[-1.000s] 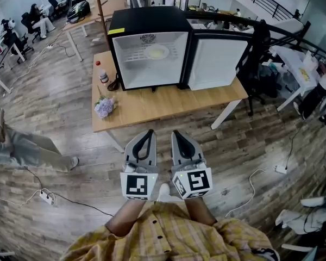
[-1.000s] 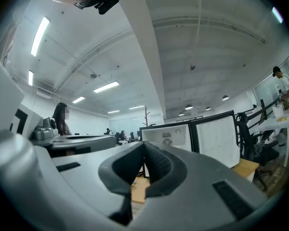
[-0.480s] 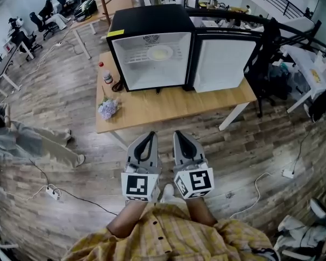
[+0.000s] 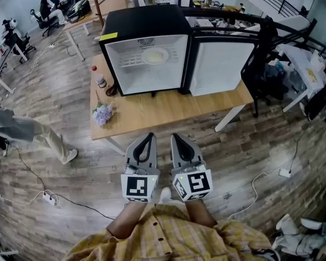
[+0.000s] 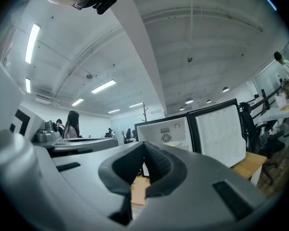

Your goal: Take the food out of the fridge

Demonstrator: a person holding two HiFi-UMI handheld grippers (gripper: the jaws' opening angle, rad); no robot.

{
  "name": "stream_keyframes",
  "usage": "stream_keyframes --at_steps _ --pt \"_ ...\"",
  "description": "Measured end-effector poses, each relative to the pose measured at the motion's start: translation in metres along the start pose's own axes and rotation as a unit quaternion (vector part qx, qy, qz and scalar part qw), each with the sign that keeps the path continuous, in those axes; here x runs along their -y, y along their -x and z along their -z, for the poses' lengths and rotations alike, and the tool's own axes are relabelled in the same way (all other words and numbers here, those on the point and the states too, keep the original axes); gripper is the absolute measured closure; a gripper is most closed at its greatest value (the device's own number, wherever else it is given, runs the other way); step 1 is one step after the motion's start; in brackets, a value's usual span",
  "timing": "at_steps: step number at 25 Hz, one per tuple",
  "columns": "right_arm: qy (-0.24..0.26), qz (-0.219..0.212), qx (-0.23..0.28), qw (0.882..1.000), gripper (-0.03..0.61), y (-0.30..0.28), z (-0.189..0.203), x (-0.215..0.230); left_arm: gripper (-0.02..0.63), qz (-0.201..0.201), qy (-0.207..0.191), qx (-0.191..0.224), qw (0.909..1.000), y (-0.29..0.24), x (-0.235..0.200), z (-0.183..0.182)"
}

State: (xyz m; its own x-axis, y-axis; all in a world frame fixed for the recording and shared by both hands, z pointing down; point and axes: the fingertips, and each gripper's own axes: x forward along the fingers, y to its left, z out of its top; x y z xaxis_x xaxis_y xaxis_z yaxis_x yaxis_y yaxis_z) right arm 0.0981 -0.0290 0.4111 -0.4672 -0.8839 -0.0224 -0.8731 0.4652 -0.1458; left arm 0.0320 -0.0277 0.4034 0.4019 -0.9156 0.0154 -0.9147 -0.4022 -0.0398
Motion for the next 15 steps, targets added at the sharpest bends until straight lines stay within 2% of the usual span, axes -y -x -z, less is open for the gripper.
stream_keyframes --at_steps 15 --pt "0.006 0.025 -0.003 1.000 0.572 -0.104 -0.004 0.034 0.606 0.013 0.000 0.005 0.9999 -0.092 -0.064 -0.001"
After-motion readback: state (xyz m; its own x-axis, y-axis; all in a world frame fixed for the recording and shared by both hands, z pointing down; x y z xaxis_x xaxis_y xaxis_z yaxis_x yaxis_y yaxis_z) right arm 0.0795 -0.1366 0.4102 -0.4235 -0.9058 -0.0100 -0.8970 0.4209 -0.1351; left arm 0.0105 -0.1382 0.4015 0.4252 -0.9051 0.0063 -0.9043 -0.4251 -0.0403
